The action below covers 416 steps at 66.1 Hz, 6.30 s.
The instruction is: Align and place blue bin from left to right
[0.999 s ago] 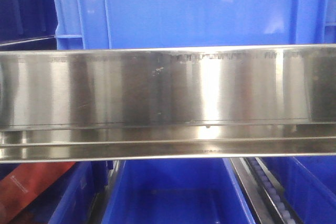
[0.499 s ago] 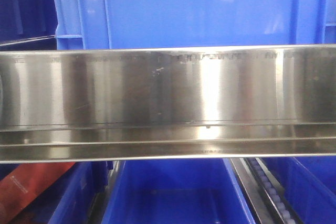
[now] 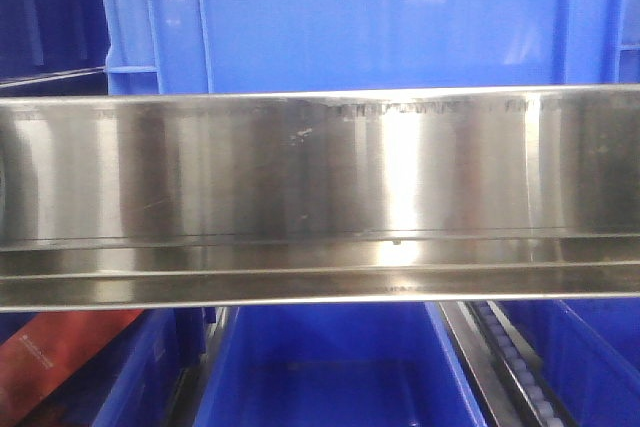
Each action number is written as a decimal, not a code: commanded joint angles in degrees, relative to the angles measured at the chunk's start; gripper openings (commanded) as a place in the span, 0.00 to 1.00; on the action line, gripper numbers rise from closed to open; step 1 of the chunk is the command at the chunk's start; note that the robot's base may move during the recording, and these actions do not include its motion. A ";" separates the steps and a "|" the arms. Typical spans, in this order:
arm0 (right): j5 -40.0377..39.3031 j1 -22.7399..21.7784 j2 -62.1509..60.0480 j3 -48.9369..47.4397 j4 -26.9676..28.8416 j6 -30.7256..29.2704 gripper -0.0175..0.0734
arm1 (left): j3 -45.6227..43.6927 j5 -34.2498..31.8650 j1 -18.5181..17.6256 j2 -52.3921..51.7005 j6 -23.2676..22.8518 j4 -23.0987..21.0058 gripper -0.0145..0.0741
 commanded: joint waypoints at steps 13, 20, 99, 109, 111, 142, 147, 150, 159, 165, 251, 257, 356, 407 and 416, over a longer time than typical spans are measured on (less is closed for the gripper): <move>-1.34 -0.05 -0.56 0.11 -0.78 -0.45 0.01 | -0.05 -0.35 -0.35 -0.30 -0.22 0.23 0.04; -1.34 -0.05 -1.73 0.73 0.49 -0.45 0.01 | -0.05 -0.35 -0.35 -0.30 -0.22 0.23 0.04; -7.85 -23.49 -28.16 39.39 35.42 -40.71 0.01 | -0.05 -0.40 -0.35 -0.30 -0.22 0.23 0.04; -9.05 -23.49 -28.16 39.90 36.04 -40.50 0.01 | -0.05 -0.40 -0.35 -0.30 -0.22 0.23 0.04; -9.31 -23.49 -28.16 39.90 36.04 -40.50 0.01 | -0.05 -0.40 -0.35 -0.30 -0.22 0.23 0.04; -12.12 -23.49 -28.16 39.90 36.04 -40.50 0.01 | -0.05 -0.40 -0.35 -0.30 -0.22 0.23 0.04; -12.12 -23.49 -28.16 39.90 36.04 -40.50 0.01 | -0.05 -0.40 -0.35 -0.30 -0.22 0.23 0.04; -12.12 -23.49 -28.16 39.90 36.04 -40.50 0.01 | -0.05 -0.40 -0.35 -0.30 -0.22 0.23 0.04; -12.22 -23.49 -28.16 39.90 36.04 -40.50 0.01 | -0.05 -0.40 -0.35 -0.30 -0.22 0.23 0.04; -12.22 -23.49 -28.16 39.90 36.04 -40.50 0.01 | -0.05 -0.40 -0.35 -0.30 -0.22 0.23 0.04; -12.46 -23.49 -28.16 39.90 36.04 -40.50 0.01 | 32.56 -0.82 28.56 -30.04 32.56 -22.85 0.04; -12.46 -23.49 -28.16 39.90 36.04 -40.50 0.01 | 34.02 -0.82 30.63 -33.23 32.56 -22.85 0.04; -12.46 -23.49 -28.16 39.90 36.04 -40.50 0.01 | 37.63 -1.07 32.13 -37.43 39.82 -28.30 0.04; -12.46 -23.49 -28.16 39.90 36.04 -40.50 0.01 | 37.63 -0.90 30.67 -37.43 39.82 -28.30 0.04; -12.46 -23.49 -28.16 39.90 36.04 -40.50 0.01 | 37.63 -0.90 30.67 -37.43 39.82 -28.30 0.04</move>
